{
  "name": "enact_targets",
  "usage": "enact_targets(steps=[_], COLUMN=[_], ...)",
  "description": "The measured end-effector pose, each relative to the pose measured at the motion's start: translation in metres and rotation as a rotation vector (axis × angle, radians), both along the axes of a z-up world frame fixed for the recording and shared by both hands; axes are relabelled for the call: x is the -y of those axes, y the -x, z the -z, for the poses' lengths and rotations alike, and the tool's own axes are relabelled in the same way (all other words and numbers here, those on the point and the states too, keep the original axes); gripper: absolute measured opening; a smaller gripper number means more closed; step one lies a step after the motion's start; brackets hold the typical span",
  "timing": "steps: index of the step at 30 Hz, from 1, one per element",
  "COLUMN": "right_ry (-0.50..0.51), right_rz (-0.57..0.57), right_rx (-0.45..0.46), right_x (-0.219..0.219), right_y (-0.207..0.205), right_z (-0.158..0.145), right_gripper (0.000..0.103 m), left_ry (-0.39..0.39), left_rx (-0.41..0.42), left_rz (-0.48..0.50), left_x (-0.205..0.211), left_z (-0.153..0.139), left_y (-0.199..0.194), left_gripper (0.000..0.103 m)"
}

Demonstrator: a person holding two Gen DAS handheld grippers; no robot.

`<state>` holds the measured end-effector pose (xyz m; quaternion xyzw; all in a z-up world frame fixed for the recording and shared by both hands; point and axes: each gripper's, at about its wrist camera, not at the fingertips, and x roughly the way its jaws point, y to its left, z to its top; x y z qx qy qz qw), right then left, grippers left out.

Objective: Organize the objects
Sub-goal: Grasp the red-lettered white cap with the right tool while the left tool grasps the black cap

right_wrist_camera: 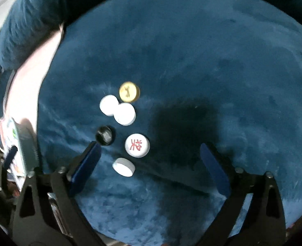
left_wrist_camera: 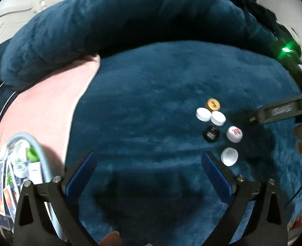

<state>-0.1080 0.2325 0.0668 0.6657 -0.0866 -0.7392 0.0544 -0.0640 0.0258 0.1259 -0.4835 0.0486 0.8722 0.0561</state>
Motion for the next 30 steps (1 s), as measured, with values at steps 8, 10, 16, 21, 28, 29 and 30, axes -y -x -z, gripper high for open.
enact_targets(steps=[8,10,16,21,28,29,30], right_ry=[-0.06,-0.032,-0.001,-0.012,-0.023,-0.024,-0.024], right_rz=[-0.105,-0.112,0.004,0.009,-0.013,-0.015,-0.017], right_rx=[0.07,0.066,0.004,-0.016,-0.027,-0.028,-0.028], right_x=[0.027,0.026,-0.005,-0.006,-0.006,-0.005,-0.003], right_y=[0.009,0.011,0.014,0.01,0.017,0.017,0.019], right_z=[0.035,0.031,0.004,-0.002,-0.003,-0.003,-0.003], right_gripper=[0.041,0.033,0.033,0.033,0.033,0.033,0.033], left_ry=[-0.009,-0.015,-0.05,-0.088,-0.122,-0.117,-0.108], left_rx=[0.05,0.052,0.067,0.096,0.087,0.08,0.071], left_rz=[0.05,0.07,0.169,0.222,0.227,0.216,0.199], left_x=[-0.018,-0.024,-0.057,-0.079,-0.071,-0.067,-0.061], left_z=[0.025,0.029,0.048,0.067,0.061,0.057,0.052], left_y=[0.012,0.017,0.035,0.046,0.042,0.04,0.038], left_gripper=[0.102,0.101,0.093,0.076,0.03,0.03,0.03])
